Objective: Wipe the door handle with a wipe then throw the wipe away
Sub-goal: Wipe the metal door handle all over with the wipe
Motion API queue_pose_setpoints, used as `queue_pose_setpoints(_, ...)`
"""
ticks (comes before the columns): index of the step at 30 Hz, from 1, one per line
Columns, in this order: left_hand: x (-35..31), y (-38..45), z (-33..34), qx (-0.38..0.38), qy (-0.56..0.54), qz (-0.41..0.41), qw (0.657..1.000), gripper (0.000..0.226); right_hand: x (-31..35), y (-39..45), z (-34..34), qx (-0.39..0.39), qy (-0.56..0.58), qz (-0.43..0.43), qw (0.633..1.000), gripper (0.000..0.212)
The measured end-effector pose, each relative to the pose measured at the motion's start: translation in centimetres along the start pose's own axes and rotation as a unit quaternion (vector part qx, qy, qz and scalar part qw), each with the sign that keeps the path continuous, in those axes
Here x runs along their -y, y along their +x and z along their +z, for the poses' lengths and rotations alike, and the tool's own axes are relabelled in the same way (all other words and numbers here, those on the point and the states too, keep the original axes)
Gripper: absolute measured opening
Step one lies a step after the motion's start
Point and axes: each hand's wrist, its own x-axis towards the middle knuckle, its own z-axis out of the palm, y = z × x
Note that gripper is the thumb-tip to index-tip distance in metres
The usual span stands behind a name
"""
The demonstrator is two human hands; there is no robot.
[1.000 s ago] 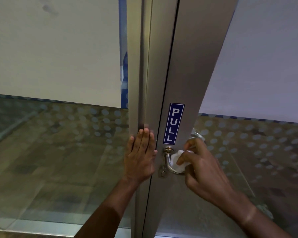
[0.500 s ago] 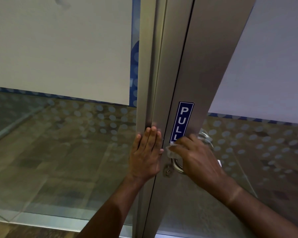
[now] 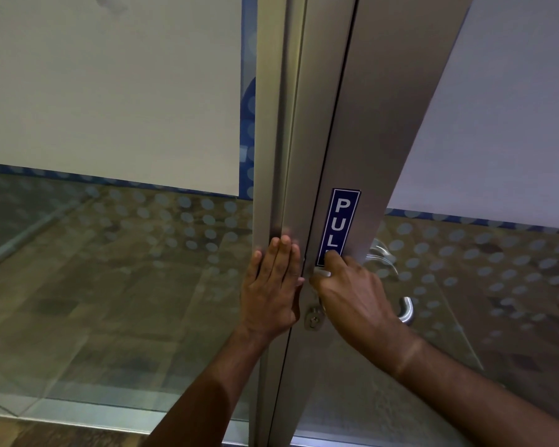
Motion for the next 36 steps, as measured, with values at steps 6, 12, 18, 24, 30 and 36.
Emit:
queue_pose_setpoints(6,-0.1,0.0,0.0,-0.009,-0.002,0.003,1.0,0.08,-0.2,-0.2,0.1,-0.03,0.05,0.023,0.998,0.033)
queue_pose_setpoints(12,0.0,0.0,0.2,-0.013,-0.003,0.004,1.0,0.076,-0.4,-0.7,0.4,-0.075,0.108,0.067,0.989,0.022)
queue_pose_setpoints(18,0.0,0.0,0.3,-0.012,-0.007,-0.001,1.0,0.063,-0.5,-0.7,1.4,-0.156,0.213,0.143,0.954,0.007)
queue_pose_setpoints(24,0.0,0.0,0.3,-0.009,-0.012,-0.003,1.0,0.061,-1.0,-1.0,2.1,-0.168,0.327,0.215,0.905,0.014)
queue_pose_setpoints(30,0.0,-0.1,0.4,-0.015,-0.016,-0.005,1.0,0.062,-1.4,-0.8,2.4,-0.149,0.4,0.262,0.865,0.015)
queue_pose_setpoints(36,-0.1,-0.1,0.3,-0.014,-0.016,-0.005,1.0,0.062,-1.6,-0.6,2.6,-0.096,0.388,0.274,0.875,0.017)
